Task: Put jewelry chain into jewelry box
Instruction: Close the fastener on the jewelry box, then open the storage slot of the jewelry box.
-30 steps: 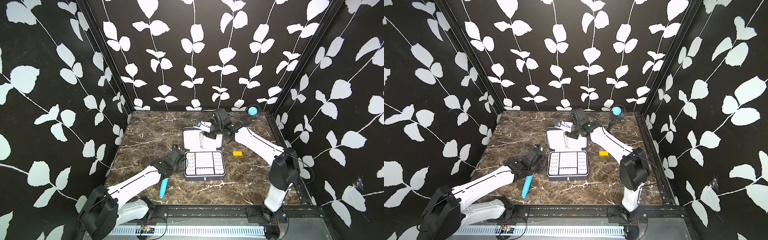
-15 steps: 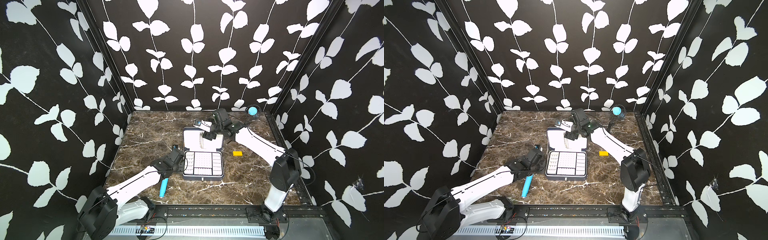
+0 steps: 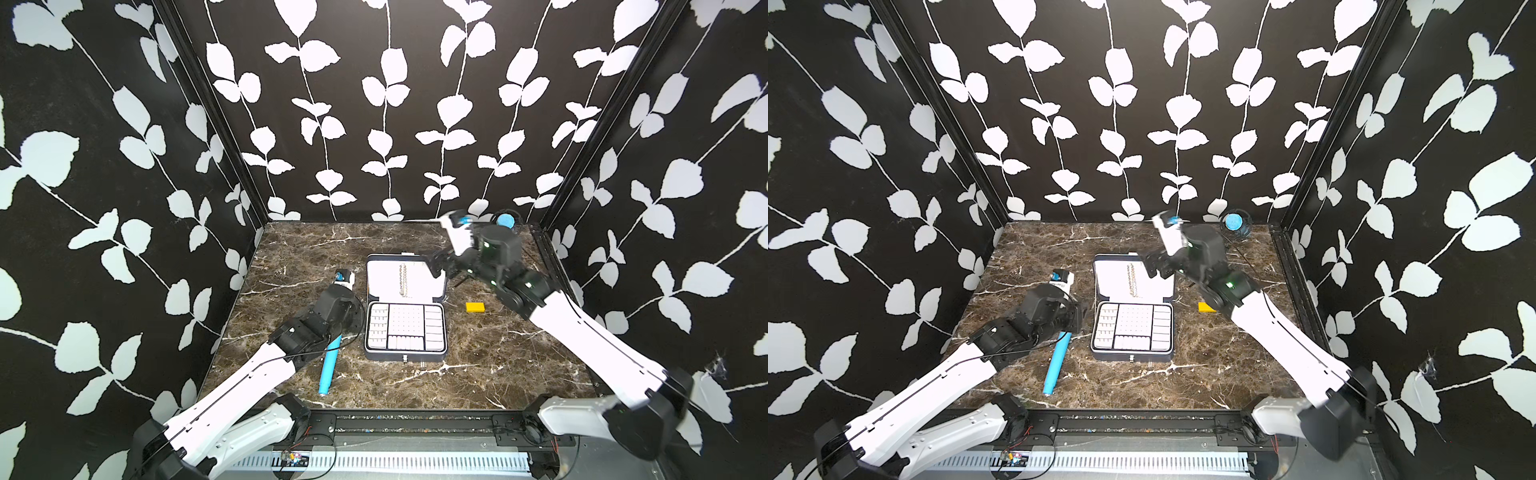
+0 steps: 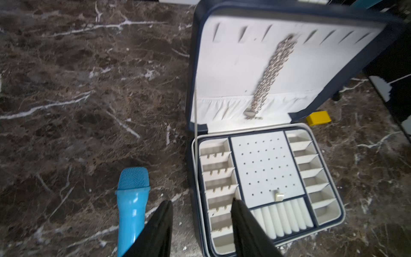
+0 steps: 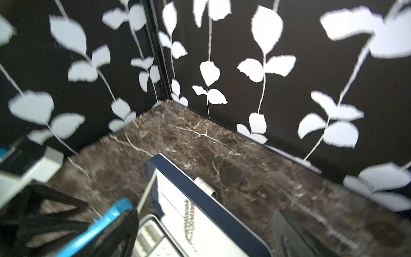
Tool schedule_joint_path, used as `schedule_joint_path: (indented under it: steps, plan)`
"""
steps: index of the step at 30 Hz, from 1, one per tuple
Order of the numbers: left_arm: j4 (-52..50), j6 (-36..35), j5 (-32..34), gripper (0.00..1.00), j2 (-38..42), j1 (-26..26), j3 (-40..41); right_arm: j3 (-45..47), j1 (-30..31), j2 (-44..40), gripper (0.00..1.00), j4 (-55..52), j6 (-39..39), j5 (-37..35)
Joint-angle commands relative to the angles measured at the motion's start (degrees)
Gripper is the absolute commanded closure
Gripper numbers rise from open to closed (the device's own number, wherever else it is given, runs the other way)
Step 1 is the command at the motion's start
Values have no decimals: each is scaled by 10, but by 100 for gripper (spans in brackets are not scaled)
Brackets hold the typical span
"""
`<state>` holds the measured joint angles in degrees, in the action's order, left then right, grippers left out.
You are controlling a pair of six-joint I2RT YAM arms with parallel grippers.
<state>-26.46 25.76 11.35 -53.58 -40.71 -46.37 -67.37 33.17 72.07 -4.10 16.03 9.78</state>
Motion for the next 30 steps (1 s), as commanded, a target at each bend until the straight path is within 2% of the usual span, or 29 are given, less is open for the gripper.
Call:
schedule_joint_path:
  steps: [1,2,3,5,9,11,15,21,27,30]
  plan:
    - [110,-33,-25,56,-40,-1,-23,81,-68,26,0,175,366,124]
    - [131,-37,-27,56,-59,-7,-33,103,-78,36,0,213,412,153]
    - [147,-38,-25,56,-78,-15,-42,128,-78,37,0,249,447,147]
    - [175,-35,-20,57,-113,-27,-57,173,-62,18,0,274,470,100]
    - [220,-3,13,61,-177,-48,-79,168,11,-38,0,98,430,-46]
    - [237,13,37,63,-198,-55,-82,176,44,-52,2,53,459,-111]
    - [244,46,77,65,-232,-62,-92,191,79,-47,16,10,543,-183]
    - [227,66,108,66,-271,-92,-117,203,90,18,35,60,643,-196]
    - [199,83,108,67,-300,-101,-141,211,94,82,52,147,706,-200]
    - [189,85,112,67,-305,-101,-146,219,96,107,55,185,734,-213]
